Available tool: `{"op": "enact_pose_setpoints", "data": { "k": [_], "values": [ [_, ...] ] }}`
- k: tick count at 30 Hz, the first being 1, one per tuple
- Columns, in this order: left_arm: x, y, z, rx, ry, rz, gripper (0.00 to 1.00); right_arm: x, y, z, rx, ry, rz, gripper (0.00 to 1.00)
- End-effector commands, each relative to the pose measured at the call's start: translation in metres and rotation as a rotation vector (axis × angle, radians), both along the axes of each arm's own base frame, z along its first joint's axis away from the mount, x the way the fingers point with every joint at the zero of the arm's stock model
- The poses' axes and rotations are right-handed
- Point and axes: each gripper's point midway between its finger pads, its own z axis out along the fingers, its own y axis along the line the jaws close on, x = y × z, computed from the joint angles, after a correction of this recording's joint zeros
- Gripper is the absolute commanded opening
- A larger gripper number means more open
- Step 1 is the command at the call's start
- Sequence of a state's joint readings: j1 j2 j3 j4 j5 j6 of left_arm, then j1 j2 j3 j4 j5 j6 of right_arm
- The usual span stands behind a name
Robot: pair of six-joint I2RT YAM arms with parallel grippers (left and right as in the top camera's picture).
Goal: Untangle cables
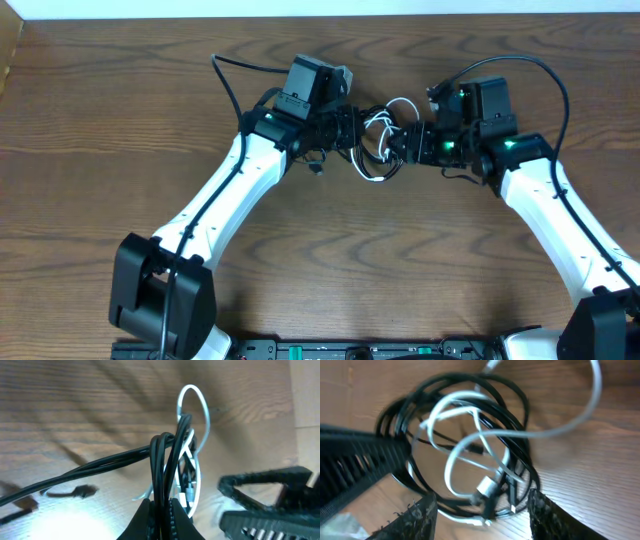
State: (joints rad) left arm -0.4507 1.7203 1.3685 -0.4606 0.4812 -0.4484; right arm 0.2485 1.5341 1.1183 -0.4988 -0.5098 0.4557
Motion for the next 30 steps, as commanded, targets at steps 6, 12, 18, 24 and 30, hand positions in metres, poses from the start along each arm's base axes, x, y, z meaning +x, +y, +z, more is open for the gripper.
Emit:
{"op": "enact_pose_setpoints", "data": {
  "k": [6, 12, 18, 24, 30],
  "values": [
    [-0.008, -0.010, 0.012, -0.093, 0.054, -0.032, 0.07, 0.012, 0.013, -0.008, 0.088, 0.076, -0.058, 0.53],
    [-0.011, -0.012, 0.013, -0.108, 0.069, -0.035, 0.07, 0.018, 0.027, -0.024, 0.141, 0.120, -0.040, 0.49],
    [-0.018, -0.020, 0.020, -0.166, 0.093, -0.082, 0.07, 0.025, 0.025, -0.046, 0.091, 0.138, -0.075, 0.25],
    [-0.016, -0.020, 0.036, -0.267, 0.091, -0.129, 0.08, 0.027, 0.008, -0.068, -0.009, 0.164, -0.136, 0.01],
    [0.000, 0.006, 0.029, -0.220, 0.049, -0.089, 0.07, 0.029, -0.025, -0.071, -0.093, 0.131, -0.129, 0.01]
  ]
}}
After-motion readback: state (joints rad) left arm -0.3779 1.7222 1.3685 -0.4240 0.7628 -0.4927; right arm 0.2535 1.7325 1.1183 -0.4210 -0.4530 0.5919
